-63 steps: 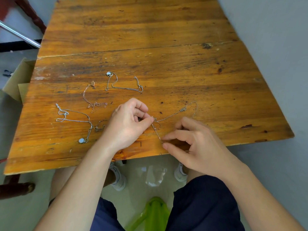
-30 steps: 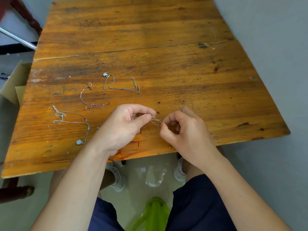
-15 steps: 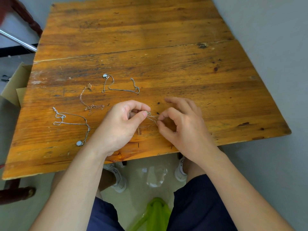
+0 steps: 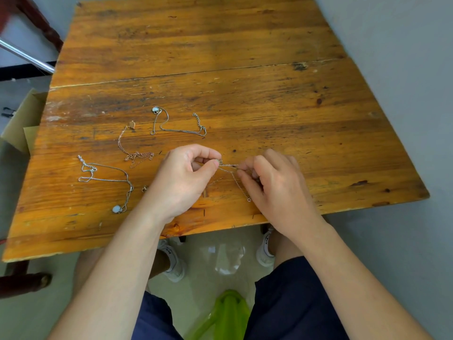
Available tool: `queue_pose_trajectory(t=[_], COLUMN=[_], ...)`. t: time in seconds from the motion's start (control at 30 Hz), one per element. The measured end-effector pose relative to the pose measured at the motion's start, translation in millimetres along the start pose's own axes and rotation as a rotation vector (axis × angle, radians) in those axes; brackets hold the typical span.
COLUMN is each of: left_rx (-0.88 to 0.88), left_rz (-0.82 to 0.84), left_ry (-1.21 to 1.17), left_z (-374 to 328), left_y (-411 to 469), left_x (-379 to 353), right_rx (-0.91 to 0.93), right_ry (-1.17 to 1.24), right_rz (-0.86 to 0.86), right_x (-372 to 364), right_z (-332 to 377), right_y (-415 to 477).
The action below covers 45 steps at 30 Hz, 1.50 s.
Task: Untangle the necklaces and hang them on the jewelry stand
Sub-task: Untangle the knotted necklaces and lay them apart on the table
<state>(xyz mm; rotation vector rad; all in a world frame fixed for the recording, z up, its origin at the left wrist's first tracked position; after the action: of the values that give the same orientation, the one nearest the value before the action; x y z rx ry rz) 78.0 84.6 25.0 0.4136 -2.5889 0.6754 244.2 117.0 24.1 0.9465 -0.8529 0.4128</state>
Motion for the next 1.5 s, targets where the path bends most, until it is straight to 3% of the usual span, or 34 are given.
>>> queue_pose_trajectory(t=[0.5,0.6,0.7,0.8,0.97,1.13,1.3,1.5], left_rx=[0.029,0.026,0.031,0.040,0.001,-0.060,-0.097,-0.100], left_rz=[-0.054,-0.054,-0.051,-0.035,0.001,-0.007,-0.014,-0.004], left_ry=[0.049,0.046,0.041,0.036,-0.001,-0.030,-0.057,-0.057], left_z=[1,1,1,2,-4,-14,-21,-23], left_y=[4,4,4,3,-1,-5,-6,-4], left_x=[-2,-2,-2,-1,0,6,10,11], right_rx=[0.054,0.090,0.124,0.052,-0.158,-0.207,-0.194,-0.381], right_ry=[-0.064,-0.003,0.164,0.309,0.376,0.404,0.539,0.725], right_rz=[-0.030,-0.046,0.066,0.143,0.058,0.188,0.158,0.174], right_x=[7,9,4,-1,-4,-16,-16,-11], right_z=[-5,-3,3,3,-16,-21,-17,-24], right_y=[-6,-6,-7,-8,5,16,30,33])
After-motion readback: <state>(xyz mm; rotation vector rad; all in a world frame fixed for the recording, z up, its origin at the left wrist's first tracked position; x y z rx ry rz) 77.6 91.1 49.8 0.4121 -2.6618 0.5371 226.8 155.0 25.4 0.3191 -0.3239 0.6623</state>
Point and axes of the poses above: each hand's wrist, its own y-axis towards the middle knuckle, its own x-axis out of the back of the hand, z = x × y, the point moved 7 cm from there along y, towards the middle knuckle, and after that the axes turned 14 degrees about x, right-handed, at the moved point
